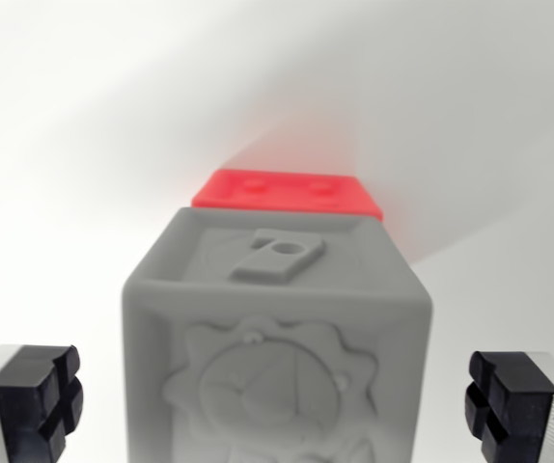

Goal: Destack cube

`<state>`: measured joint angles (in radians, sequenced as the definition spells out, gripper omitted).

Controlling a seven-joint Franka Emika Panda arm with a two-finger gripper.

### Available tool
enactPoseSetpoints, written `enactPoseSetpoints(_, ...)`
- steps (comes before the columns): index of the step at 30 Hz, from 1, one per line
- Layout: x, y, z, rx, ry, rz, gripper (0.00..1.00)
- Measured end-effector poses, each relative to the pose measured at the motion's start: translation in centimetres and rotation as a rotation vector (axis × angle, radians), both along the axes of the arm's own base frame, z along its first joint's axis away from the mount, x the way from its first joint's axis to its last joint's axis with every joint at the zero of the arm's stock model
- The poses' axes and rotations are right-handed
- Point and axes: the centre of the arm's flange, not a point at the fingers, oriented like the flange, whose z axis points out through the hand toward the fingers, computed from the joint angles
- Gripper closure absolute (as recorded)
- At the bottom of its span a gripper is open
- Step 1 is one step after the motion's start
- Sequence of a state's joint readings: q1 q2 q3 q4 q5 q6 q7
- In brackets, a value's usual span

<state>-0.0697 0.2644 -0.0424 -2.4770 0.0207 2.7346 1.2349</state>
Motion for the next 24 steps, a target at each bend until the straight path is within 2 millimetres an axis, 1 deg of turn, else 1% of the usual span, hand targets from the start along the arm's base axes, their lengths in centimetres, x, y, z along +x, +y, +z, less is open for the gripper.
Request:
enactPoseSetpoints(4,0.0,0.0,-1.1,0.0,0.0,0.0,0.0)
enactPoseSetpoints(11,0.0,0.0,-1.8,0.0,-0.002,-0.001,0.0)
enactPoseSetpoints(12,0.0,0.0,-1.9,0.0,-0.002,-0.001,1.0)
enactPoseSetpoints(24,0.0,0.0,-1.9,0.0,-0.003,-0.001,1.0)
